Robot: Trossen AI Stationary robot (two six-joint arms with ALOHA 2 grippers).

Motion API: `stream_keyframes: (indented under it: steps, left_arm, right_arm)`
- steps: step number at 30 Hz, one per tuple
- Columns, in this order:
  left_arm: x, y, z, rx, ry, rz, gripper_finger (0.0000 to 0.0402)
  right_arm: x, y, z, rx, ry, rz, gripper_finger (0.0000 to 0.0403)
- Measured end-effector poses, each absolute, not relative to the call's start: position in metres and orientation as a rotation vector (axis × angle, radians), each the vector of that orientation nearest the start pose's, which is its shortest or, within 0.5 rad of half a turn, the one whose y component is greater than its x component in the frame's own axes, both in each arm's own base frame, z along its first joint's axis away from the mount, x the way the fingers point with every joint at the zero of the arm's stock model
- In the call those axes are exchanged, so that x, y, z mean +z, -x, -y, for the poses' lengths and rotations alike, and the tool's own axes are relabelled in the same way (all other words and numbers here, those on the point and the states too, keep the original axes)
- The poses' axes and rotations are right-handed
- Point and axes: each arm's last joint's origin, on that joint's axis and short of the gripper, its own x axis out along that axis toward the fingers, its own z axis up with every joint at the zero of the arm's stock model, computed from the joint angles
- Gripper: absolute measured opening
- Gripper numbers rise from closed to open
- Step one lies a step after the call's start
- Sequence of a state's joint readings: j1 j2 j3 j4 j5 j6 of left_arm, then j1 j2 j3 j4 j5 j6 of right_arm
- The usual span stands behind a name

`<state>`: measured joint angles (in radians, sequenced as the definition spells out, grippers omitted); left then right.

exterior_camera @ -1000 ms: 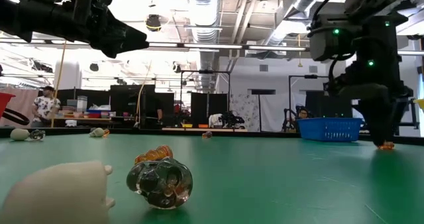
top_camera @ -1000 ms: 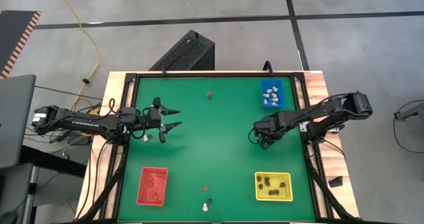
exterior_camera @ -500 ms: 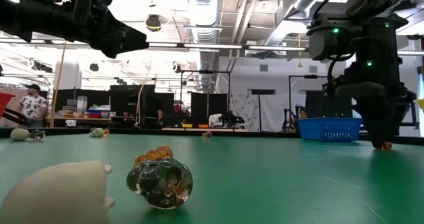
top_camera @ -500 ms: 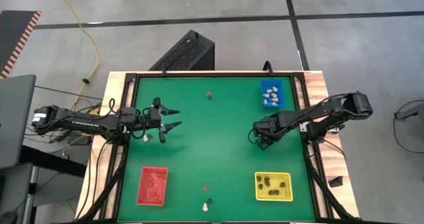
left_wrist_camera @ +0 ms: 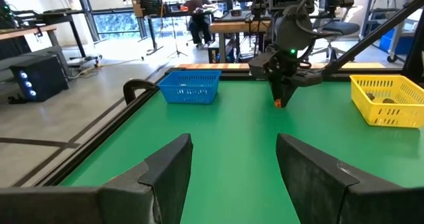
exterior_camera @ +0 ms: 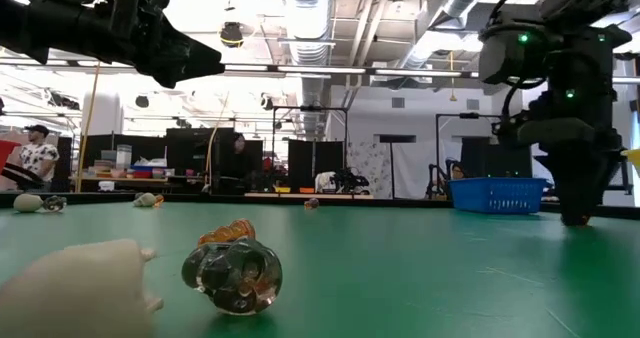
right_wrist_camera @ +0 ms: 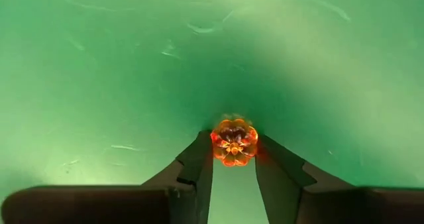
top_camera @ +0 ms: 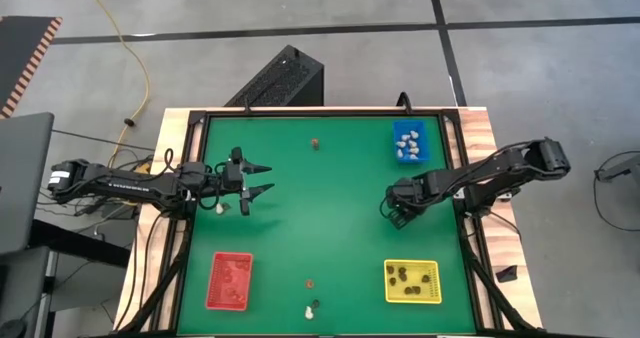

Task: Sort Halloween decoration
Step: Put the orange pumpkin toy into the red bin

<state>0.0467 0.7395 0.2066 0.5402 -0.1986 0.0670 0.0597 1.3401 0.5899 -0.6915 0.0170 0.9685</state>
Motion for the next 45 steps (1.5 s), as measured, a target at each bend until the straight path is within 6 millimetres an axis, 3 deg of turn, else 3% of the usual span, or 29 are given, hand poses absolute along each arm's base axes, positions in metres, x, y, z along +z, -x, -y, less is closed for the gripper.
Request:
stream_keyframes:
  steps: [6,13,17,25,29,33,39,45]
  left_arm:
    - [0.209,-0.162,-0.013,0.245,-0.066,-0.001,0.021]
    - [0.209,-0.162,-0.013,0.25,-0.066,-0.001,0.021]
    - [0.209,-0.162,-0.014,0.255,-0.056,0.002,0.021]
    - [0.209,-0.162,-0.014,0.272,-0.044,0.0,0.021]
    - [0.21,-0.161,-0.014,0.272,-0.048,0.006,0.021]
    - [0.212,-0.159,-0.014,0.272,-0.046,0.017,0.021]
    - [0.212,-0.156,-0.014,0.271,-0.048,-0.001,0.021]
    - [0.212,-0.156,-0.014,0.271,-0.048,-0.003,0.021]
  right_arm:
    - [0.165,-0.222,-0.019,-0.441,-0.638,-1.168,0.0124]
    - [0.217,-0.28,-0.041,-0.052,-0.454,-0.651,0.0106]
    - [0.233,-0.318,-0.058,0.153,-0.311,-0.44,0.0097]
    - [0.22,-0.431,-0.087,0.435,-0.046,-0.301,0.0095]
    - [0.201,-0.491,-0.094,0.541,-0.041,-0.267,0.0095]
    - [0.182,-0.535,-0.095,0.586,-0.063,-0.23,0.0095]
    - [0.169,-0.572,-0.098,0.606,-0.113,-0.256,0.0095]
    - [0.171,-0.581,-0.1,0.611,-0.094,-0.29,0.0123]
